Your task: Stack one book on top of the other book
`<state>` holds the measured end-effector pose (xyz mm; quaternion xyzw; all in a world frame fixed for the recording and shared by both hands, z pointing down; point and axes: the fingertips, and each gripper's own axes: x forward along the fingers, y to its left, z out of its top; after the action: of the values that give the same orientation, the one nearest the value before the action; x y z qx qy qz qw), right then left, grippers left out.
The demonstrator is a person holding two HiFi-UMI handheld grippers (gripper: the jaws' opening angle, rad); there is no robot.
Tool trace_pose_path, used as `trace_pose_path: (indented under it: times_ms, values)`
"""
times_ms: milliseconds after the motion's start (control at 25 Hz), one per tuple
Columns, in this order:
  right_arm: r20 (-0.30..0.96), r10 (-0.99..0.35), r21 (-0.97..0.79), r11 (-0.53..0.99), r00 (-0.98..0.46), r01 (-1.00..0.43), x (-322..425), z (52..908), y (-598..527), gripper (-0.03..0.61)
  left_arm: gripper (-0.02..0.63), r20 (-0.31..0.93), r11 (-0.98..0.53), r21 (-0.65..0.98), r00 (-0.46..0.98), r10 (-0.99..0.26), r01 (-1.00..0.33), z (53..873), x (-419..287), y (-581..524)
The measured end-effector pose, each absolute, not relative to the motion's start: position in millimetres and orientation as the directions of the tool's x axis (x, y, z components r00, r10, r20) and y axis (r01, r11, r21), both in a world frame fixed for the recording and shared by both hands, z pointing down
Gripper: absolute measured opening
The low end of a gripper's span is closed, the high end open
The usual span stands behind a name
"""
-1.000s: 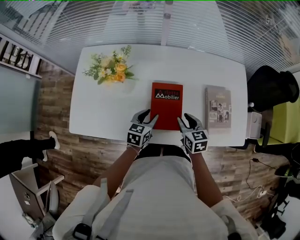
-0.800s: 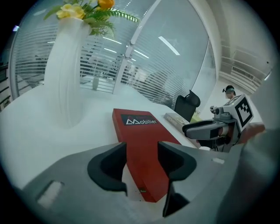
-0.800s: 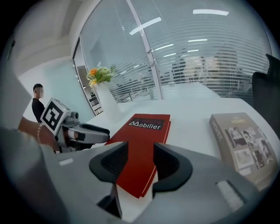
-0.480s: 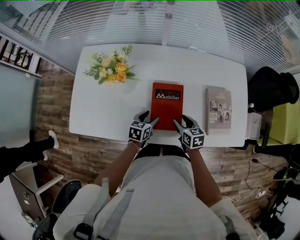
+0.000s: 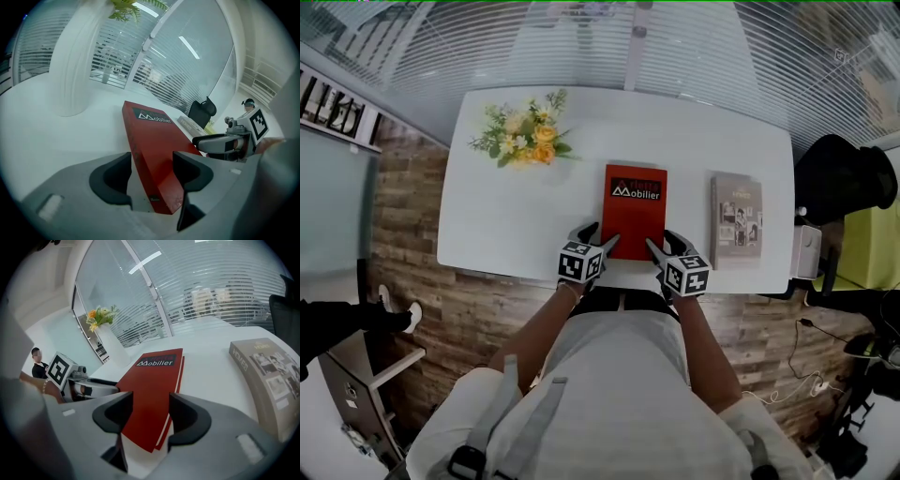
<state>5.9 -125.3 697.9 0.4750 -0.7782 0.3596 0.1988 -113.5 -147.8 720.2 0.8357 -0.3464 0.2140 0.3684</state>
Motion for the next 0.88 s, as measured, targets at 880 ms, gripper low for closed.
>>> trace_pose_path:
  times_ms: [880]
  values:
    - [0.676,-0.587,-0.373,0.249,-0.446,-0.894,12,712,-123,0.276,0.278,0.606,-0.499,0.488,0.69,-0.396,-0.716,722,-106,-145]
